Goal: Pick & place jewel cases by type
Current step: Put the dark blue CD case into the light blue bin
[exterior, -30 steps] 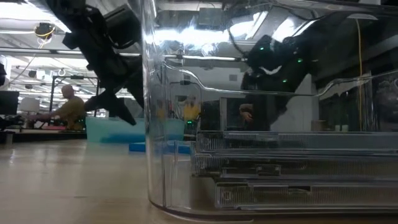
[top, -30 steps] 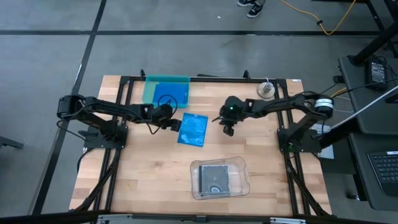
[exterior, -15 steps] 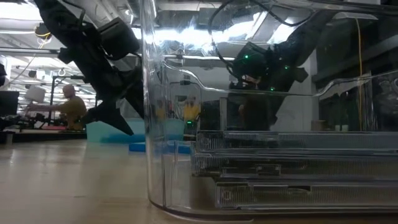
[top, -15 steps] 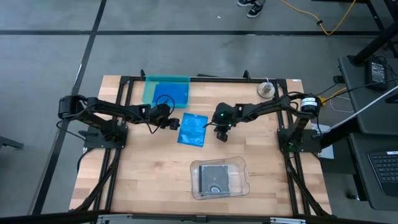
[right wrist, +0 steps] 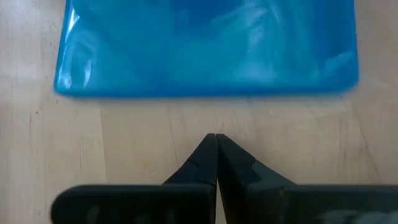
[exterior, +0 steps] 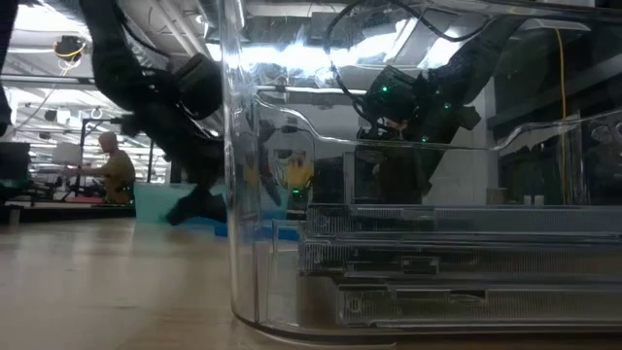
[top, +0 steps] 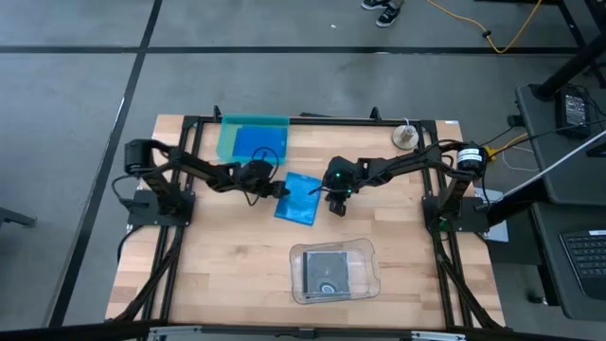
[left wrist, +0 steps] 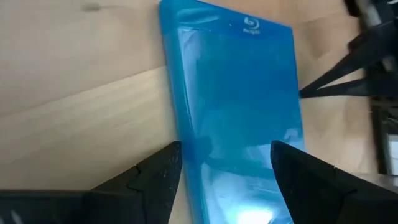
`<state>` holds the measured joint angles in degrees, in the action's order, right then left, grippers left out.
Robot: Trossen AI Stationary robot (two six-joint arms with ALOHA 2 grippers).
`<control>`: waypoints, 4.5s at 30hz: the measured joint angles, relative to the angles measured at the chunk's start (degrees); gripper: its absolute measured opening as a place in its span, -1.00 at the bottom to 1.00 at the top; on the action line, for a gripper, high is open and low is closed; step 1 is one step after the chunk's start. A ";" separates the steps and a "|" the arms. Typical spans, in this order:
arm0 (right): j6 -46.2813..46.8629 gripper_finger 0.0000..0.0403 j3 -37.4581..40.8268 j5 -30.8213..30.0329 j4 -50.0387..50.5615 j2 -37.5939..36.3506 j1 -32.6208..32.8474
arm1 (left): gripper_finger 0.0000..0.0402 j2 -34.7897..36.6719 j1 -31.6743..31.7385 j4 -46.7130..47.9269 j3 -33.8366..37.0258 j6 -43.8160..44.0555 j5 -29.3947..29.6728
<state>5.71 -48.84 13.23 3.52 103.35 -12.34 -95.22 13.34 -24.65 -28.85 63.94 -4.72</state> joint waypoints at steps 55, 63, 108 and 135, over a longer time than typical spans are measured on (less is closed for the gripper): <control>-9.04 -0.96 0.22 -10.97 16.48 -21.63 -8.96 | -0.97 3.23 0.20 -11.17 -13.89 -10.45 -8.87; -10.48 -0.96 0.22 -13.94 18.40 -39.42 -10.58 | -0.98 16.47 5.72 -8.77 -13.87 -19.44 -7.08; -3.13 -0.96 0.11 -13.66 10.48 -66.12 1.88 | -0.98 23.56 -5.41 33.84 -59.23 -105.52 4.53; -2.70 -0.96 0.11 -13.69 10.44 -63.71 1.88 | -0.97 22.90 -33.91 25.69 -59.36 -177.22 36.73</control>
<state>3.01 -48.73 -0.45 13.97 39.64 -10.46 -72.31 -20.57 1.04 -88.20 -113.28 32.01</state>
